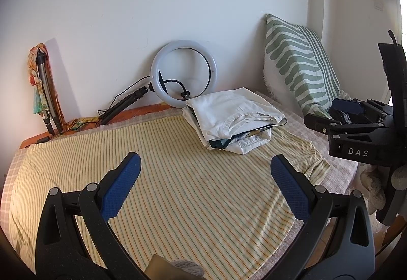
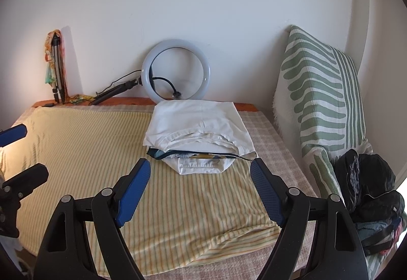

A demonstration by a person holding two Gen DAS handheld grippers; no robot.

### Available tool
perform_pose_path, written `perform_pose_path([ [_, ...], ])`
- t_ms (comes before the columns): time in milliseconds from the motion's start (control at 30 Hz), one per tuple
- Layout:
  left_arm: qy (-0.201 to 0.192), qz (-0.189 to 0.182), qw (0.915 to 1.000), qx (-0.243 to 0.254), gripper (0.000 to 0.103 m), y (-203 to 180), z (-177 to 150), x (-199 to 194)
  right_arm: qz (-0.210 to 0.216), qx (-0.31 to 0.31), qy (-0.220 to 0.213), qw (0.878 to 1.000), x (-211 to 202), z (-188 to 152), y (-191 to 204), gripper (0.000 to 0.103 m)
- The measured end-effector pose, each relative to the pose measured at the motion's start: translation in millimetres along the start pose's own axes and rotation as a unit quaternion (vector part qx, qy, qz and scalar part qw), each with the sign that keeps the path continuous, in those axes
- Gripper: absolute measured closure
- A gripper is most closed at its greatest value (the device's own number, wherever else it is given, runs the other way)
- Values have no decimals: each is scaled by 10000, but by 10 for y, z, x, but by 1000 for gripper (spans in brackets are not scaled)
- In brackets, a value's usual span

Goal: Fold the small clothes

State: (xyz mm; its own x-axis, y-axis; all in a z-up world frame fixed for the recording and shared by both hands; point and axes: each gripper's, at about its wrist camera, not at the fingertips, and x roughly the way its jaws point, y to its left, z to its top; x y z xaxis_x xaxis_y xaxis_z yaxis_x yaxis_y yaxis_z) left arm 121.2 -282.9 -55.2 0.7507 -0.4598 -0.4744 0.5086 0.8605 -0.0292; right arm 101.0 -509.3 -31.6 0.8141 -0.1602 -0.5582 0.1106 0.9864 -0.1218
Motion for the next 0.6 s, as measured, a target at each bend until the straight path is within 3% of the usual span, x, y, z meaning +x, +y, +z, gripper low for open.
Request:
perform_pose_path([
  [600, -17, 106, 9999, 18, 0, -22, -34, -15, 32, -46, 51, 10000, 73, -13, 6, 22],
])
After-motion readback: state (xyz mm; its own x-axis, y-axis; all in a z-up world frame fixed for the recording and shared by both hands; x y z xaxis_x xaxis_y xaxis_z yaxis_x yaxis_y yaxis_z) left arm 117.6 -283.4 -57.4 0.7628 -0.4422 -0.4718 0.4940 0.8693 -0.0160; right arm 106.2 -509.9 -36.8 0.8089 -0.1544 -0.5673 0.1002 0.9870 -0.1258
